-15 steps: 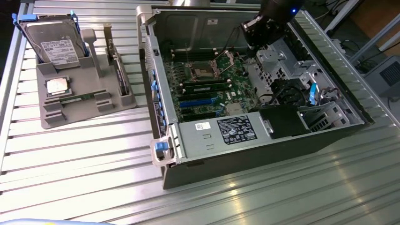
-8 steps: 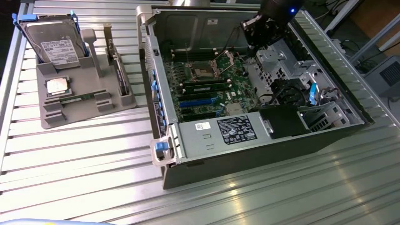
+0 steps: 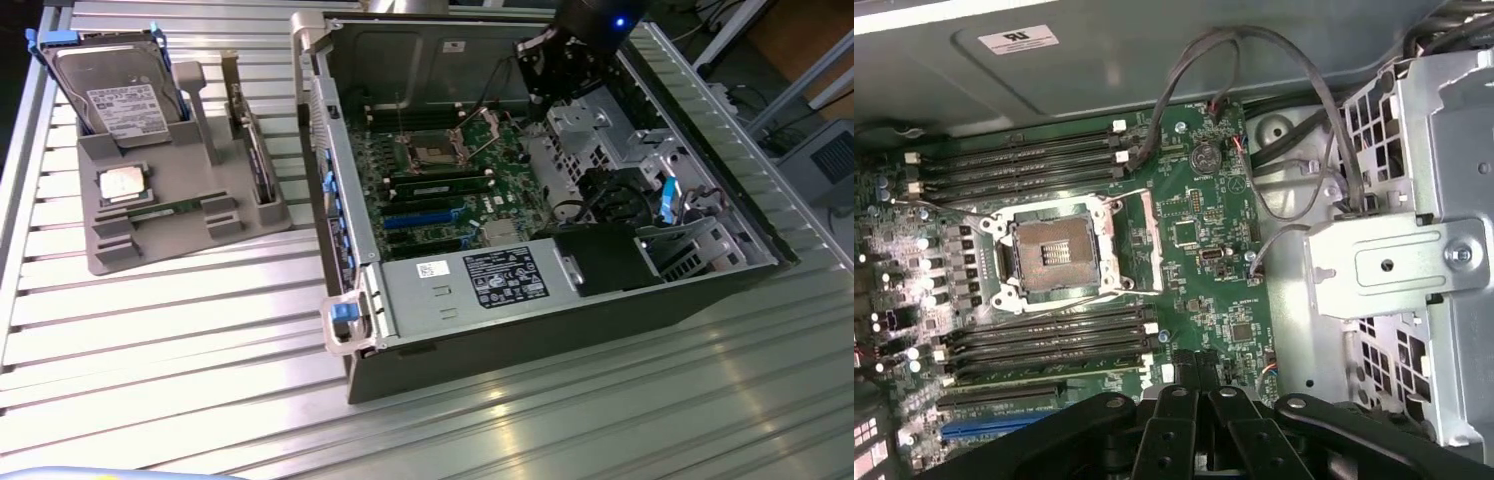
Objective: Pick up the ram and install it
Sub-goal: 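Press down the ram until it locks into place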
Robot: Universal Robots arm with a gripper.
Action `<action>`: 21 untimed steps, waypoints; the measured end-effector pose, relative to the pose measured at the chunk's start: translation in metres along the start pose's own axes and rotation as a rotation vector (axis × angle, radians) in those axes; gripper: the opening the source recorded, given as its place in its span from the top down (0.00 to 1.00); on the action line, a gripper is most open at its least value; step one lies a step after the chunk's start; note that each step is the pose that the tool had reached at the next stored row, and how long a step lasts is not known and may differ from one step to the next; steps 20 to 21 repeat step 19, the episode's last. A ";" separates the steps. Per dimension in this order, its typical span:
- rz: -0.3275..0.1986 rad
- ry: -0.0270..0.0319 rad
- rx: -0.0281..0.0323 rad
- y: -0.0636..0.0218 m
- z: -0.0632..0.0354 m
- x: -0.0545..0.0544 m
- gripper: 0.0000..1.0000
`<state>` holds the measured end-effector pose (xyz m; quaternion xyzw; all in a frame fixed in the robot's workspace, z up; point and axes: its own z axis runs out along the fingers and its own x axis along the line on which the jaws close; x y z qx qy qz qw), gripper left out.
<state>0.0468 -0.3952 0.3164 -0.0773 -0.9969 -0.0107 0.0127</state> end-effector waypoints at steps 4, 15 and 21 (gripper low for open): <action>0.057 -0.0011 -0.0016 0.0000 0.0000 0.000 0.90; 0.174 -0.0034 -0.0047 0.0000 0.0000 0.000 0.90; 0.174 -0.0034 -0.0047 0.0000 0.0000 0.000 0.90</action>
